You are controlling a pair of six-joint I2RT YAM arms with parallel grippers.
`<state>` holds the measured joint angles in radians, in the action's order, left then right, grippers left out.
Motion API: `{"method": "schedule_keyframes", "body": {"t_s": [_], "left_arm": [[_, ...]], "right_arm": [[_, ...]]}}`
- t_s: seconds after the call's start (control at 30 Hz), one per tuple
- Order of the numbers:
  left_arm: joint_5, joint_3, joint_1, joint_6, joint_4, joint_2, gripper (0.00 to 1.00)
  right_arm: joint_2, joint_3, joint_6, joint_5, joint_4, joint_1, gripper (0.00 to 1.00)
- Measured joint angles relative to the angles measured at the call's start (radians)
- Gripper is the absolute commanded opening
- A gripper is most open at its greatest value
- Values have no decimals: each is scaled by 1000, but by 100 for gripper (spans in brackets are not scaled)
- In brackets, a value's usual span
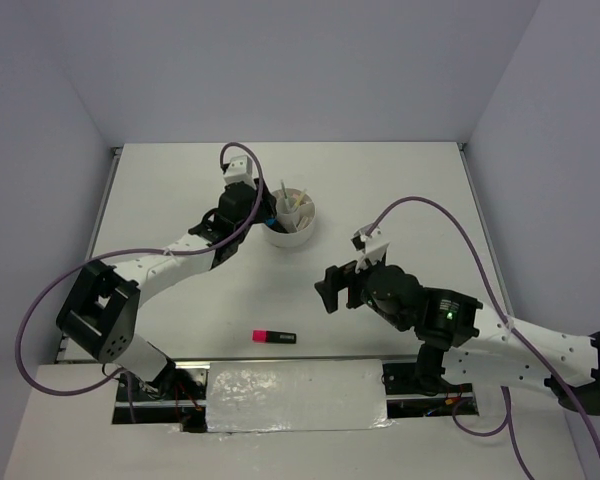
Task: Sort the stationery into containers
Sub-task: Place the pen in the storage box, then pick up the pen from the corner of the board.
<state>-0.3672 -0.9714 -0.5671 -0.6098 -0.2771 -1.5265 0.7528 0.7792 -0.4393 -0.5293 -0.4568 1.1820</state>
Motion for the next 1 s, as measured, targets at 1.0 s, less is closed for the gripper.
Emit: {"method": "schedule_keyframes", "body": {"t_s": [1.0], "left_arm": [[41, -61, 7, -11, 798, 803, 99]], "right_arm": [[687, 58, 429, 583, 167, 24, 74]]}}
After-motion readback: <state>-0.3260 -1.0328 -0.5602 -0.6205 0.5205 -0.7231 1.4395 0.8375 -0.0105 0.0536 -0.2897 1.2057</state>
